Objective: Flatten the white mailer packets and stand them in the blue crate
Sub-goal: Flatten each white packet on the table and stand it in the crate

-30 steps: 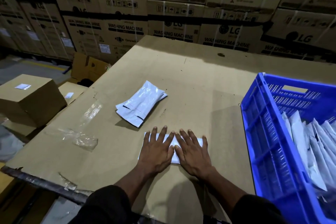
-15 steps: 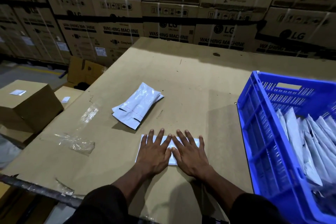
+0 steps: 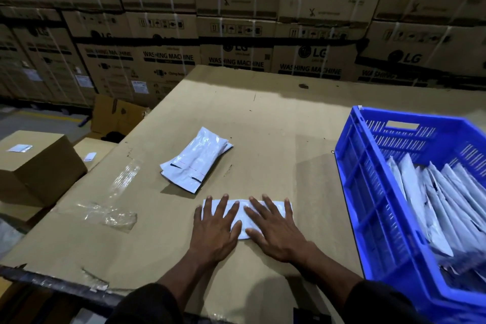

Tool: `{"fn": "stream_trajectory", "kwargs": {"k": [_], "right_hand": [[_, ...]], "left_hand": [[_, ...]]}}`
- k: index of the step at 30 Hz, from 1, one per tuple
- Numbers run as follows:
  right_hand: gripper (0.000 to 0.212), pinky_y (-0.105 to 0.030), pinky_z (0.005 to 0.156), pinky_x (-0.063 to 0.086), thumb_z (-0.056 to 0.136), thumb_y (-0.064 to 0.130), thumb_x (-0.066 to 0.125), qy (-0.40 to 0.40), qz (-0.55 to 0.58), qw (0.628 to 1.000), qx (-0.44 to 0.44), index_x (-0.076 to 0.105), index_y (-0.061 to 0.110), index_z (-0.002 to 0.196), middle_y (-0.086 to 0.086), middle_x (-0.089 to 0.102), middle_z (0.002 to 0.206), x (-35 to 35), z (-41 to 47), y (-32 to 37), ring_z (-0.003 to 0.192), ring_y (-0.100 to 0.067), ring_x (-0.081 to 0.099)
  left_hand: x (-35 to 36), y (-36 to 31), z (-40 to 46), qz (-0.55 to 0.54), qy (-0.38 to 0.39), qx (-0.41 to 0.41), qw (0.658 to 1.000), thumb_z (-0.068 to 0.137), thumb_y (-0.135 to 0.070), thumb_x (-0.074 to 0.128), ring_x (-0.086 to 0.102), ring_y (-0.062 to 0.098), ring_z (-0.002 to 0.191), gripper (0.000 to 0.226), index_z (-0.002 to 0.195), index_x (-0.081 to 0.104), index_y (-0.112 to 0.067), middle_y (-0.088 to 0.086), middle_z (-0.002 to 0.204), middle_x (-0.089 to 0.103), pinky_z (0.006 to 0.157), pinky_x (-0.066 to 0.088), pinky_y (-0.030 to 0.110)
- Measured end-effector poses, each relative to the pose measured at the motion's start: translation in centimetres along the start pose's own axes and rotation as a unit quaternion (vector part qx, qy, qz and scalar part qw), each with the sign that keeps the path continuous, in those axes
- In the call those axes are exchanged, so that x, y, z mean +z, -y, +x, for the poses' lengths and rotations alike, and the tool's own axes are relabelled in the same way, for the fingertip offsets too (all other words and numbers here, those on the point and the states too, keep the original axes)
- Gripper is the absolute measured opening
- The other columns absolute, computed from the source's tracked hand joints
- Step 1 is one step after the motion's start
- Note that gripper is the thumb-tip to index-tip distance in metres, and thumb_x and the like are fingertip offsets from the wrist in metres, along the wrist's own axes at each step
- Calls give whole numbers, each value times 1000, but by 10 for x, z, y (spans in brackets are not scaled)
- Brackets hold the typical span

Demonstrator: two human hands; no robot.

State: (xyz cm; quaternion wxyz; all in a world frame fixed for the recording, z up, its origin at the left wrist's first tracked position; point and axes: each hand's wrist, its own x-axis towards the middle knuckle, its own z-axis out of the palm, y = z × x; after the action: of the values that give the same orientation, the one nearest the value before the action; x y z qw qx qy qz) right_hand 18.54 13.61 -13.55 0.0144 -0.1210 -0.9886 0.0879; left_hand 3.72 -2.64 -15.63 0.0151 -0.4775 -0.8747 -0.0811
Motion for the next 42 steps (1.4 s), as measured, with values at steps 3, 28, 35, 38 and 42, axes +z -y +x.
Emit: {"fn": "stream_trajectory", "kwargs": {"k": [3, 28, 35, 38, 42], "right_hand": [[70, -60, 115, -6, 96, 73, 9, 17, -1, 998, -57, 12, 40, 158, 15, 1, 167, -2, -8, -6, 154, -16, -5], [19, -44, 90, 47, 80, 10, 71, -213, -63, 959, -177, 67, 23, 94, 4, 70, 104, -33, -1, -6, 109, -27, 62], [38, -30, 72, 54, 70, -4, 46, -149, 295, 944, -3, 73, 22, 73, 10, 74, 77, -101, 35, -1, 74, -11, 70], [33, -19, 68, 48, 73, -14, 46, -9, 393, 919, 18, 73, 5, 73, -2, 74, 72, -120, 39, -3, 67, -8, 68], [29, -25, 71, 50, 76, 5, 50, 49, 287, 955, 52, 77, 16, 79, 5, 76, 80, -101, 39, -16, 75, -7, 68]], "left_hand": [[-1, 0, 3, -6, 5, -4, 1000, 102, -53, 35, 50, 49, 133, 54, 145, 56, -30, 5, 155, 49, 98, 45, 61], [-49, 21, 0, -8, -171, 62, 983, 109, -49, 27, 64, 29, 121, 50, 117, 68, -20, -5, 117, 70, 96, 42, 62], [-78, 9, 14, 84, -245, 92, 961, 101, -36, 47, 39, 39, 148, 54, 147, 52, -9, 15, 158, 45, 115, 19, 74], [-68, 6, 16, 50, -135, 102, 984, 98, -38, 42, 50, 33, 140, 50, 135, 62, -10, 12, 150, 54, 114, 30, 63], [-34, 9, 3, 11, 7, 68, 998, 103, -47, 30, 49, 30, 141, 59, 144, 54, -12, 9, 155, 49, 109, 43, 55]]}}
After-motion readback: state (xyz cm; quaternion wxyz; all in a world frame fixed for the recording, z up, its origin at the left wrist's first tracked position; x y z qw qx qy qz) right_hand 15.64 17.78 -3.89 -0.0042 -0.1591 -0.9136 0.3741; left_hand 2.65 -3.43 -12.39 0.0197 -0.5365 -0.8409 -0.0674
